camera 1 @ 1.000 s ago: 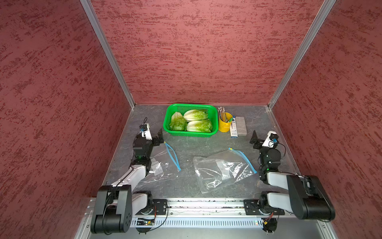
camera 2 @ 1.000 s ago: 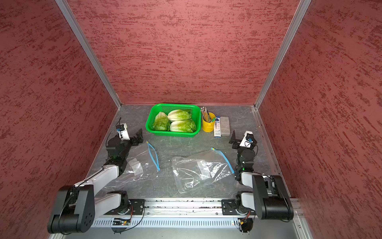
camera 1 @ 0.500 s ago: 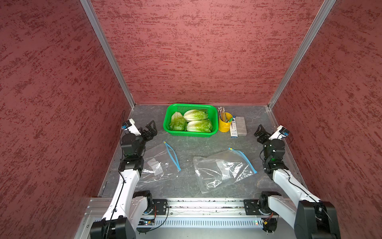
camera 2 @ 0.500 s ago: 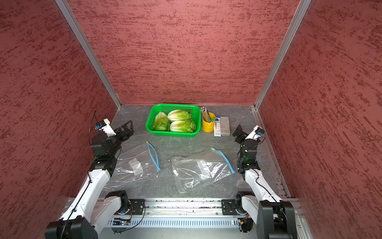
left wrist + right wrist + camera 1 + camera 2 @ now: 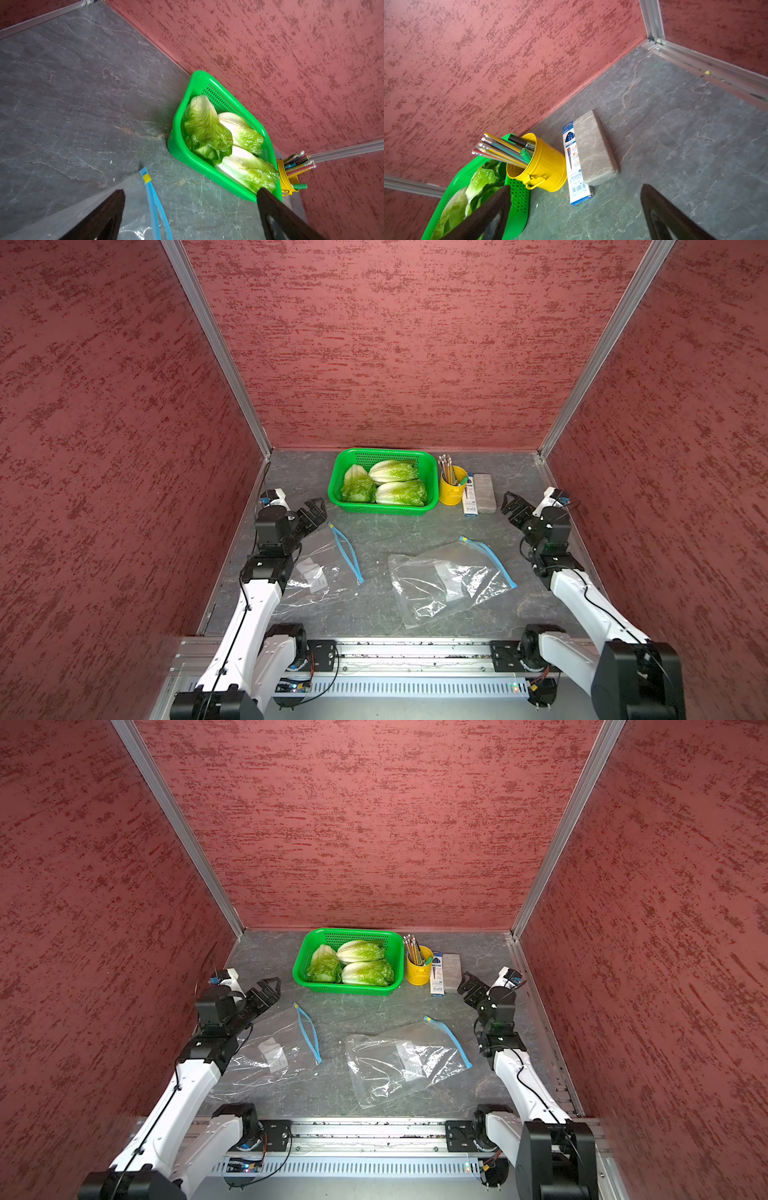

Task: Put the chinese cabbages into a zipper bag and zip it
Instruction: Pick up the zipper food storage bag at the center of the board.

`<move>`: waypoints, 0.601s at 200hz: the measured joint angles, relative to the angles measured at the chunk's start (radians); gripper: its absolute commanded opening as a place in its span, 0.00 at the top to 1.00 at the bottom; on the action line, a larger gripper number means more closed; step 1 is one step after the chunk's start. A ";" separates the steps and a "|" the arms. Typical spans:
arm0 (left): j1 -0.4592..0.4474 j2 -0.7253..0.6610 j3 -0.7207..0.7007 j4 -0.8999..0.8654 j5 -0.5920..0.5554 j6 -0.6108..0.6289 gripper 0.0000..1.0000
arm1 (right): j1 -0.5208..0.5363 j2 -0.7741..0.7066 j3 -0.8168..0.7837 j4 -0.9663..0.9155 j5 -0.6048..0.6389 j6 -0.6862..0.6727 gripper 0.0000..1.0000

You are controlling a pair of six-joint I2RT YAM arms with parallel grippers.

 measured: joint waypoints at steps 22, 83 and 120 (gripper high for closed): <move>-0.085 -0.013 0.034 -0.087 -0.070 0.009 0.00 | 0.001 0.000 0.040 -0.059 -0.064 0.002 0.01; -0.344 0.054 0.140 -0.348 -0.255 0.006 0.00 | 0.095 0.006 0.102 -0.208 -0.195 0.002 0.01; -0.503 0.130 0.180 -0.488 -0.372 -0.024 0.00 | 0.236 0.013 0.146 -0.265 -0.239 0.003 0.01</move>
